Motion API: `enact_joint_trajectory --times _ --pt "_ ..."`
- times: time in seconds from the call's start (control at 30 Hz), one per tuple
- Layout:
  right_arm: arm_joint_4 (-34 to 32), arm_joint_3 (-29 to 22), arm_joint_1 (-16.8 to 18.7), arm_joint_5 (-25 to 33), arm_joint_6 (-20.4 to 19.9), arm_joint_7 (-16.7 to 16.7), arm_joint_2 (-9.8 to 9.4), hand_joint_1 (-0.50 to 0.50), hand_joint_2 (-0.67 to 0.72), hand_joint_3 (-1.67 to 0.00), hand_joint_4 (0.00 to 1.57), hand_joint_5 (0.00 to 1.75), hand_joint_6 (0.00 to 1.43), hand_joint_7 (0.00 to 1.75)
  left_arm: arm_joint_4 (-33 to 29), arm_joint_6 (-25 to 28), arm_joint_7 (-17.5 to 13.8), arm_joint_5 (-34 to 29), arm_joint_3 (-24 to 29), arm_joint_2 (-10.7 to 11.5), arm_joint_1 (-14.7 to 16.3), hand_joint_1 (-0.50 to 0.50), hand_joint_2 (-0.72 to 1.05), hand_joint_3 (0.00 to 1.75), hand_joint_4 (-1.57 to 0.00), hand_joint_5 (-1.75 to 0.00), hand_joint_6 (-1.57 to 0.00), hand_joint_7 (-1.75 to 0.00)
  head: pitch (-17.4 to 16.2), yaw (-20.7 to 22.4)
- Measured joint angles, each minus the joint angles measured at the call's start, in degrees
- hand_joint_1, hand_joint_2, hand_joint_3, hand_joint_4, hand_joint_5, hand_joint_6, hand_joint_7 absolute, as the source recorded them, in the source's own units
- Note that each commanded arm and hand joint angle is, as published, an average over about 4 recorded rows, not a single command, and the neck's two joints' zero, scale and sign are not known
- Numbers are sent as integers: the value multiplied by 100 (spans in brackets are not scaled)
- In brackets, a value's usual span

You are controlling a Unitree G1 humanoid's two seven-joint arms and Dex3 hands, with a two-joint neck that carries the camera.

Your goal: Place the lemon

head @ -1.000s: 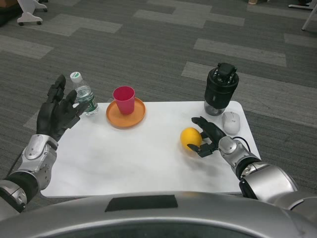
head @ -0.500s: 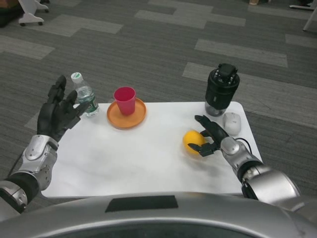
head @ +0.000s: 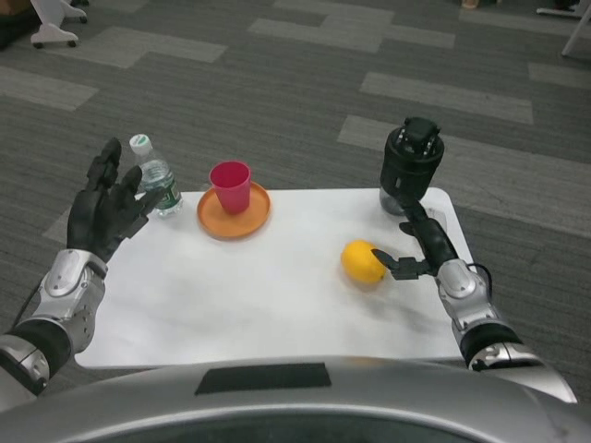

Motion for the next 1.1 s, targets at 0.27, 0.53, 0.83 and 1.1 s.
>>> enact_joint_trajectory --times 0.27,0.53,0.83,1.1 --pt "-105 322 41 1677 -1037 -4 52 -4 -29 -42 0 87 0 14 0 1 -2 8 0 0 -1 50 105 9 0 -21 0 0 14 -18" --pt "-553 706 40 2137 -1213 -42 53 0 -29 -40 0 107 0 14 1 1 -2 11 0 0 -1 50 105 4 0 -21 0 0 6 0" --pt "-558 707 40 2151 -1221 -60 53 4 -29 -40 0 107 0 14 1 1 -2 14 0 0 -1 50 105 7 0 -21 0 0 35 15" --pt "-558 708 40 2151 -1222 -65 53 8 -29 -40 0 107 0 14 1 1 -2 14 0 0 -1 50 105 7 0 -21 0 0 163 -3"
